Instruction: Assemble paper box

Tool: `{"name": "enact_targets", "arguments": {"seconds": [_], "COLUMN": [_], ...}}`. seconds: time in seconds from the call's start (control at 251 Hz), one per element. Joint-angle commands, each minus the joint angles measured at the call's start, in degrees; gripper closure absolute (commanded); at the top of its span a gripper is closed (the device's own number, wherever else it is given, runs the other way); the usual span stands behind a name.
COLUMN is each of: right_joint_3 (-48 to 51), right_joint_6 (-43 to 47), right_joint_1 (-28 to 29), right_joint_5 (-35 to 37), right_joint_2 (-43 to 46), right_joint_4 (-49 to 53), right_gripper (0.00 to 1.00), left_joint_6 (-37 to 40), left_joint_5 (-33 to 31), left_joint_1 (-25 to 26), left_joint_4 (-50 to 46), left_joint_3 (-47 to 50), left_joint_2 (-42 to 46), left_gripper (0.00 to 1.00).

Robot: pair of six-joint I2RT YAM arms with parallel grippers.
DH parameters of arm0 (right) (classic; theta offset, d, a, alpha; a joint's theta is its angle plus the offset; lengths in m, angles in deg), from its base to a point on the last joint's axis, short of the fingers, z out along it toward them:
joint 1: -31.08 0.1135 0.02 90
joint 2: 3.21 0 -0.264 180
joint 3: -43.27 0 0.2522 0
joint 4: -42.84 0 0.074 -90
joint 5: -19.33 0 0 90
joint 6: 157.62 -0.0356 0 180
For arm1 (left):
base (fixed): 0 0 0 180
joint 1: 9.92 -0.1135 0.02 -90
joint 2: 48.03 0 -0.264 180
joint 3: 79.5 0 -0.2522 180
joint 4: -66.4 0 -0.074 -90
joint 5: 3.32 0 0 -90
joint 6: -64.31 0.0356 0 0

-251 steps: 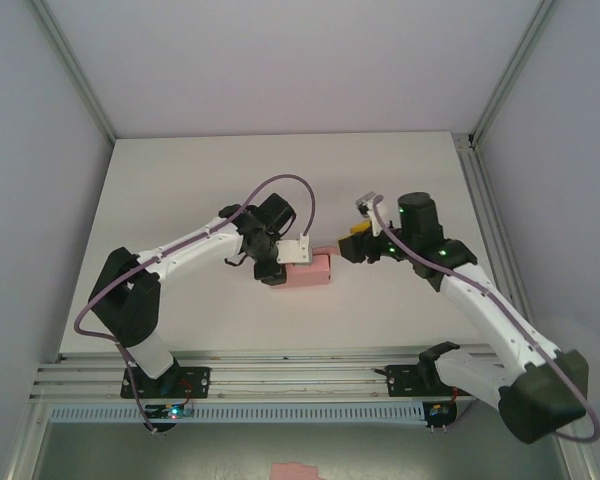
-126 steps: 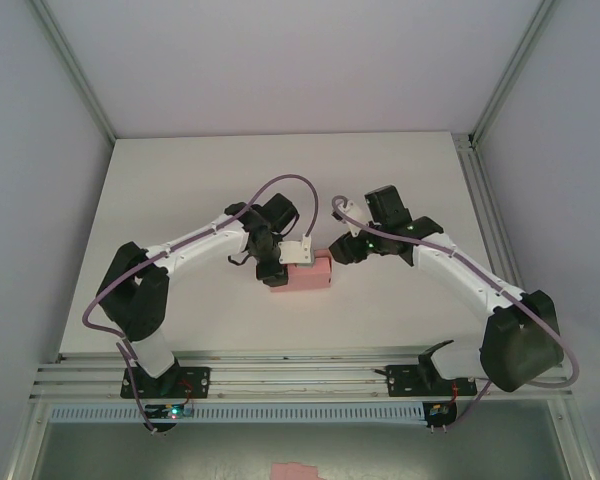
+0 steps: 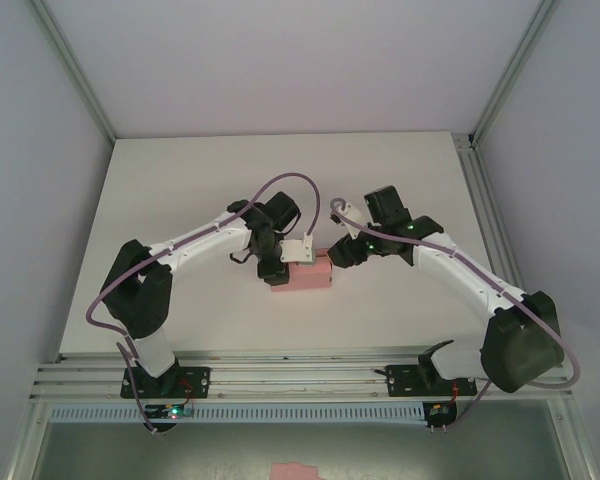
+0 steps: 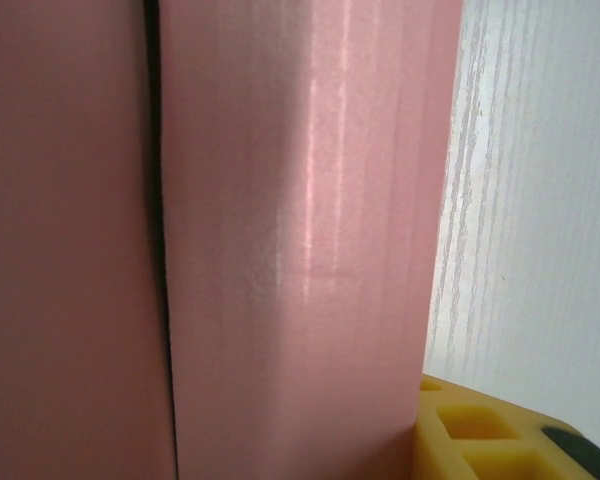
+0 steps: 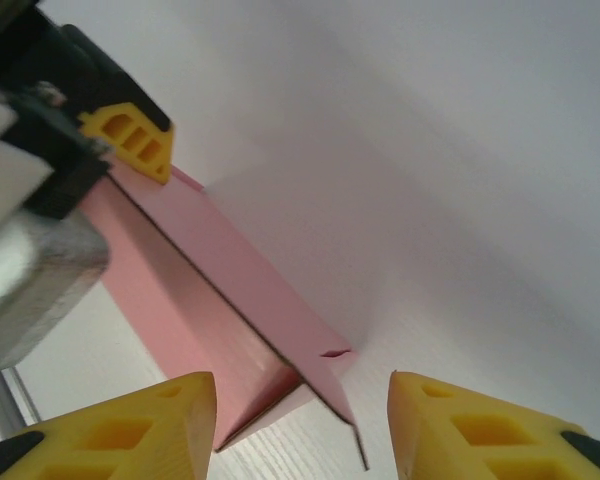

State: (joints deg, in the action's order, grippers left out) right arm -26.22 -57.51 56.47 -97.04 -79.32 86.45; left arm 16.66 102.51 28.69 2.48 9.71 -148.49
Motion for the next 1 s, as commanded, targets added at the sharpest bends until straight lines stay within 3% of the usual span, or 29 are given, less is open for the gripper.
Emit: {"name": "enact_targets", "arguments": {"seconds": [0.0,0.212,0.315,0.447,0.519,0.67,0.79,0.994], "right_joint_3": [0.10,-1.88,-2.27,-2.85,-3.54,-5.10,-5.09,-4.86], "right_joint_6": [1.81,1.92,1.29,-1.23,-4.36,-17.60,-29.34,-45.44], "right_joint_1": [0.43,0.48,0.54,0.65,0.85,1.63,1.83,1.43], "right_joint_5": [-2.53,0.42,1.44,2.96,2.06,-5.36,-15.79,-21.15], "right_joint_2": [0.85,-2.83,-2.87,-2.54,-2.62,-3.75,-4.67,-6.11], "right_joint_4": [1.10,3.72,3.49,3.27,3.14,0.12,-3.66,-8.70], "right_gripper": [0.54,0.56,0.66,0.91,1.00,1.00,1.00,1.00], "left_joint_6": [0.69,0.81,0.64,-0.51,-1.27,-3.79,-4.64,-4.47], "left_joint_5": [0.16,-0.23,-0.36,-0.83,-1.10,-3.11,-4.97,-5.78], "left_joint_1": [-0.31,-0.38,-0.38,-0.35,-0.31,-0.16,0.19,0.79], "left_joint_4": [-2.41,-2.50,-2.58,-2.41,-2.41,-2.41,-2.84,-3.11], "left_joint_3": [-0.22,-0.38,-0.61,-1.38,-2.10,-4.24,-5.74,-7.03], "left_joint_2": [-1.50,-1.40,-1.66,-2.17,-2.45,-3.45,-4.56,-5.82], "left_gripper": [0.57,0.57,0.57,0.57,0.57,0.57,0.57,0.57]}}
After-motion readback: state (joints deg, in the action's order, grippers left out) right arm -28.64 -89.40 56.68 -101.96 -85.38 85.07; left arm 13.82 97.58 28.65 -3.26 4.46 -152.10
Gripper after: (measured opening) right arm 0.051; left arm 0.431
